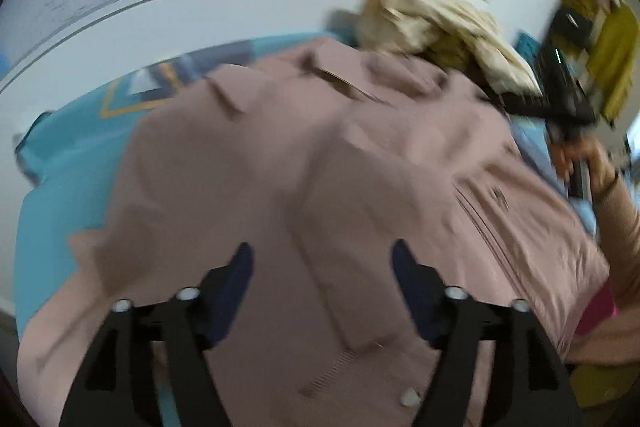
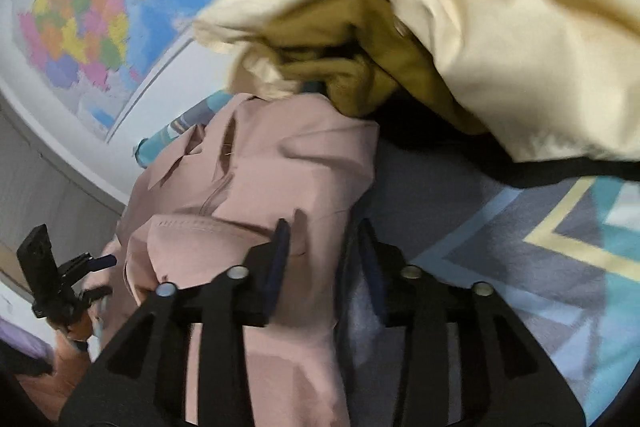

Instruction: Fold large clothes

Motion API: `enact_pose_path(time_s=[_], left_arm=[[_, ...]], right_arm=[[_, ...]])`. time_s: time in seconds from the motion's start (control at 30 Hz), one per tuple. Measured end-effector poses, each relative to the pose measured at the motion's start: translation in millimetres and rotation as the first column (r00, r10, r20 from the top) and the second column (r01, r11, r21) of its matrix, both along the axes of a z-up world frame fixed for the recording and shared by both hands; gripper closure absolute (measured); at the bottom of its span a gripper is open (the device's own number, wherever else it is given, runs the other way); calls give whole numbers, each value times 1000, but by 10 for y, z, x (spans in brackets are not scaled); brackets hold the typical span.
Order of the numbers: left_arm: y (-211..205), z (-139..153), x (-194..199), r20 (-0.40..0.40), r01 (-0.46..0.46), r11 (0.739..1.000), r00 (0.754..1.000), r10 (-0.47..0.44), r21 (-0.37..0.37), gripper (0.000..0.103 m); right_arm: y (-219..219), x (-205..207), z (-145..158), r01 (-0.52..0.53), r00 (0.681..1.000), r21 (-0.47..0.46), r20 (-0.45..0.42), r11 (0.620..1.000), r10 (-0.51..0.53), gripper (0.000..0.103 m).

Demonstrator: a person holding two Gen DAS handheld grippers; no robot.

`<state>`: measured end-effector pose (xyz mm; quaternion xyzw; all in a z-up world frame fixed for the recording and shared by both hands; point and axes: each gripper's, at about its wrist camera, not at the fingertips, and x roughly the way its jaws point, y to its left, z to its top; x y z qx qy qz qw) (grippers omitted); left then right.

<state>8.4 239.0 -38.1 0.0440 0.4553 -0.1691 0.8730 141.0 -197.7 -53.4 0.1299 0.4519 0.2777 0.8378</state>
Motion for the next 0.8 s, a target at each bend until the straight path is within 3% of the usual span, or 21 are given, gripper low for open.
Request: enact_pose_path(time_s=[0.1, 0.2, 0.27, 0.3, 0.33, 0.37, 0.57, 0.63, 0.7, 0.73, 0.8], left_arm=[[-200, -184, -37, -15, 51, 996, 999, -50, 67, 19], [-232, -446, 112, -135, 57, 997, 990, -50, 46, 20], [-223, -408, 129, -100, 67, 997, 993, -63, 33, 46], [-196, -373, 152, -98, 61, 998, 994, -57, 34, 75], [-136, -328, 188, -100, 48, 999, 994, -45, 26, 91], [-78, -276, 215, -86, 35, 999, 996, -33, 21, 95], [396, 152, 288, 74, -131, 972, 990, 119, 193, 94], [520, 170, 330, 83, -177, 956, 983, 162, 233, 84], [566, 86, 382, 99, -240, 915, 971, 219, 324, 81], [585, 40, 403, 87, -255, 905, 967, 239, 340, 74], [697, -64, 463, 12, -280, 912, 957, 290, 299, 57]], right_arm=[[81, -192, 182, -31, 996, -28, 77, 999, 33, 46], [209, -300, 257, -73, 991, -49, 110, 996, 79, 41], [296, -312, 218, -87, 990, -72, 105, 994, 95, 41], [297, -311, 195, -88, 991, -70, 99, 994, 95, 41], [302, -311, 176, -91, 991, -66, 93, 994, 97, 41], [305, -310, 165, -91, 991, -60, 92, 994, 97, 41], [416, -304, 220, -110, 986, -53, 117, 993, 115, 42], [470, -294, 206, -118, 984, -81, 126, 990, 128, 42], [514, -246, 126, -112, 986, -118, 113, 987, 125, 41], [525, -219, 80, -111, 987, -127, 99, 986, 124, 42], [539, -157, -19, -102, 991, -150, 71, 983, 113, 43]])
